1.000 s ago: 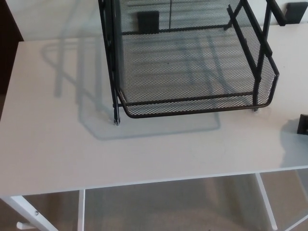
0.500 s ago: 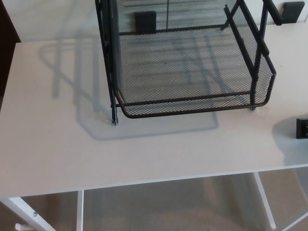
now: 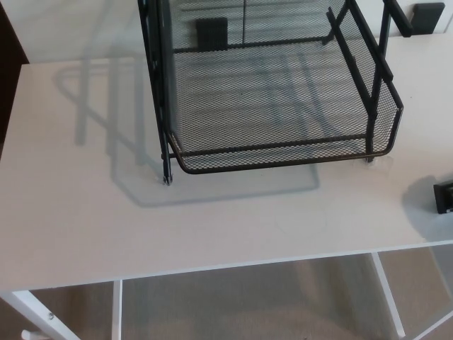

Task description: The robot walks towards a desk on which a file tray is kept in the middle and a stapler is kept to its right. The robot lifts the stapler using its right hand and places it on the file tray.

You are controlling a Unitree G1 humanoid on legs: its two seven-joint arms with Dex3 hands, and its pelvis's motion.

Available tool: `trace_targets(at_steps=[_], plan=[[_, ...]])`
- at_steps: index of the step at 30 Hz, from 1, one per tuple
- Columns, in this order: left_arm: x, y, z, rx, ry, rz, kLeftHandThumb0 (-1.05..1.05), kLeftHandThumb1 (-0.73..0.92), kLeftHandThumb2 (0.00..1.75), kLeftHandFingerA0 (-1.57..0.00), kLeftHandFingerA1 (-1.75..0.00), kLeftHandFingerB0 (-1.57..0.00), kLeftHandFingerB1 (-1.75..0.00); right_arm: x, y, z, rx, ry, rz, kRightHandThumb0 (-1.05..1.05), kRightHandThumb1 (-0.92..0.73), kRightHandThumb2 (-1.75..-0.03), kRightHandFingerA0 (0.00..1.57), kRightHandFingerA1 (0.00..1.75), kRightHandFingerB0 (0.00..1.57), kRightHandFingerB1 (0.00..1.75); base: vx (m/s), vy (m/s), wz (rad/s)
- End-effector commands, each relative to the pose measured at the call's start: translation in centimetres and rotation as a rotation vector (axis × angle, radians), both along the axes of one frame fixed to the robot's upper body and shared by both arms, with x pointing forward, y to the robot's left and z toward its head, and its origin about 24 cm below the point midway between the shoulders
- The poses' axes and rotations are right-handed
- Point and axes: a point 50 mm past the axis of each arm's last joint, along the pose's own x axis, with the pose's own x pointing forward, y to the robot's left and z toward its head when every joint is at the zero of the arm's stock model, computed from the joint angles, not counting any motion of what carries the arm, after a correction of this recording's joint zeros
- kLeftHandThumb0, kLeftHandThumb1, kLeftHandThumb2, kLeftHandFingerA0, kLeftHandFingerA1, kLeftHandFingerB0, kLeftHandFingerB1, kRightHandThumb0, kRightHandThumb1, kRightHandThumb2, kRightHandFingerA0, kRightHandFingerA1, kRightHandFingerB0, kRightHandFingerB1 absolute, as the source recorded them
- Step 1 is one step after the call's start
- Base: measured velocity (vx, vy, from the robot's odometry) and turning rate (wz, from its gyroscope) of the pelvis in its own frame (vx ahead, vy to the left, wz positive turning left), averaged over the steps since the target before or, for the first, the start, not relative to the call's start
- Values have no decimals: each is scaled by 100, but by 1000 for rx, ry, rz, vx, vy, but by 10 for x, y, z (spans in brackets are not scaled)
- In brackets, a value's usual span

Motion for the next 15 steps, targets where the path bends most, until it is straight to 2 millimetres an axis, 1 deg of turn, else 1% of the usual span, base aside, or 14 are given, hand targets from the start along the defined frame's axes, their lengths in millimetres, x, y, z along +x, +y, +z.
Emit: trace_targets(at_steps=[1,2,3,5,6,7,8,9,10,12,14,15], plan=[[0,7,6,43,15,-20,-64,88,66,-40,-46,-23,-35,-9,0,-21,-7,85,-51,-22,-63,-60,75,132,64,42,0,0,0],[-1,7,6,48,16,-31,-63,89,66,-40,-45,-23,-35,-7,-2,-20,-26,123,-90,-24,-65,-60,66,117,52,37,0,0,0],[-1,6,5,39,6,-21,-63,89,66,-39,-46,-22,-35,-4,-5,-18,6,143,-127,-25,-63,-59,56,77,42,34,0,0,0],[1,7,6,40,2,-21,-63,89,66,-39,-46,-22,-35,-4,-4,-17,7,141,-128,-25,-63,-59,56,77,42,34,0,0,0],[1,7,6,29,0,-10,-64,88,66,-38,-46,-22,-35,-1,-5,-13,4,170,-149,-27,-56,-57,31,40,34,31,0,0,0],[1,7,6,26,2,-7,-63,88,66,-38,-46,-22,-35,0,-6,-11,1,183,-159,-29,-55,-57,26,37,31,31,0,0,0],[1,7,6,30,4,-11,-63,88,66,-38,-46,-22,-35,1,-6,-10,-3,184,-160,-29,-55,-57,26,37,31,31,0,0,0],[1,7,6,41,8,-27,-63,89,66,-39,-46,-23,-36,1,-6,-10,-3,184,-156,-29,-53,-56,22,35,31,31,0,0,0],[2,7,6,50,7,-25,-61,89,66,-41,-46,-25,-35,2,-6,-8,-9,182,-156,-29,-51,-56,11,34,27,31,0,0,0],[2,7,6,52,13,-18,-60,89,66,-41,-47,-26,-36,3,-6,-7,-4,195,-151,-26,-48,-57,6,25,25,32,0,0,0],[2,7,6,51,12,-16,-60,89,66,-41,-47,-26,-36,3,-5,-7,-3,198,-152,-26,-48,-57,6,25,25,32,0,0,0],[2,7,5,45,9,-5,-59,88,66,-44,-48,-27,-36,3,-5,-7,-5,203,-146,-29,-47,-54,0,31,24,31,0,0,0]])
